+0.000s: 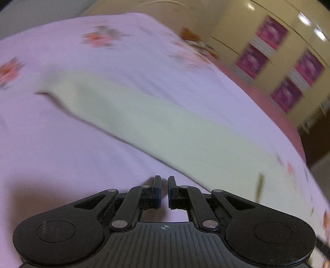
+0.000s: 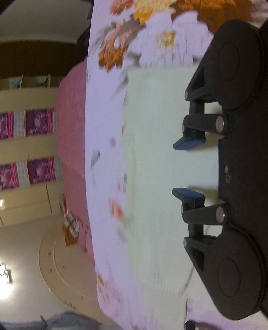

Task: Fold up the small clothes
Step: 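Grasp the other sleeve cuff with the left gripper and lift it, then lay the sleeve across the sweater body and open the left gripper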

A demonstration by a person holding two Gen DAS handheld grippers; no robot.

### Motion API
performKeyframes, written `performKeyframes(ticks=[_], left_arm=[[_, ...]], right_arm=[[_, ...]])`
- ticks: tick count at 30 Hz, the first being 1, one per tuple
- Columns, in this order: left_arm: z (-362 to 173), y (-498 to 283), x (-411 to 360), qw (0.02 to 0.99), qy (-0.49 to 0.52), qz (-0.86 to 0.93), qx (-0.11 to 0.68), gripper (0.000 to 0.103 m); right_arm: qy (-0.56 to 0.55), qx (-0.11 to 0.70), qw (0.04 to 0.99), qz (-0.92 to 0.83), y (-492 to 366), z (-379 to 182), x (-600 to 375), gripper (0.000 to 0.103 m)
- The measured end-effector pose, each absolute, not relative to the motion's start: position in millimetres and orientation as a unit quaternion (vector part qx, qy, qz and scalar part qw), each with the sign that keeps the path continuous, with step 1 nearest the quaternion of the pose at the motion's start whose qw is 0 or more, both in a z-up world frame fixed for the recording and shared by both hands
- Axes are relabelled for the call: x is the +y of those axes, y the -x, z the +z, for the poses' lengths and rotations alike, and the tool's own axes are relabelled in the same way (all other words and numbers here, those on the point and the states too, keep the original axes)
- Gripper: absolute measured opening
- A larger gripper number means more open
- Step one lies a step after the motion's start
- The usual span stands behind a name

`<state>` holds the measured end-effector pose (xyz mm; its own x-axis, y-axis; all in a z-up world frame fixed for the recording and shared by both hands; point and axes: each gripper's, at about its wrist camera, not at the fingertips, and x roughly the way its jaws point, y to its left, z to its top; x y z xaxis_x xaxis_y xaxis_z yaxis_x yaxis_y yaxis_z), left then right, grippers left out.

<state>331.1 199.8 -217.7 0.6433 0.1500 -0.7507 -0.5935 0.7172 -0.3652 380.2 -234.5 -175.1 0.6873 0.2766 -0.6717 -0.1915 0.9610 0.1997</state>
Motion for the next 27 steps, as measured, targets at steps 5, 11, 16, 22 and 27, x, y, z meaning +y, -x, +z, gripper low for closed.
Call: performKeyframes(ticks=[5, 11, 16, 22, 27], left_arm=[[-228.4, -303.4, 260.6, 0.83, 0.369, 0.263, 0.325, 0.049], [-235.0, -295.8, 295.6, 0.841, 0.388, 0.276, 0.257, 0.1], [-252.7, -301.4, 316.9, 0.84, 0.412, 0.264, 0.236, 0.057], [-262.8, -328.0, 335.0, 0.836, 0.424, 0.272, 0.215, 0.017], [-258.3, -336.2, 337.1, 0.842, 0.416, 0.268, 0.214, 0.003]], right_arm=[[-0.053, 0.376, 0.91, 0.168, -374.8, -170.7, -185.8, 0.041], [-0.036, 0.38, 0.904, 0.193, -366.0, -171.2, -135.9, 0.042], [-0.033, 0.383, 0.903, 0.193, -371.1, -174.6, -112.4, 0.042], [-0.03, 0.381, 0.907, 0.179, -378.6, -179.8, -98.4, 0.041], [-0.011, 0.381, 0.91, 0.163, -383.0, -187.5, -89.0, 0.04]])
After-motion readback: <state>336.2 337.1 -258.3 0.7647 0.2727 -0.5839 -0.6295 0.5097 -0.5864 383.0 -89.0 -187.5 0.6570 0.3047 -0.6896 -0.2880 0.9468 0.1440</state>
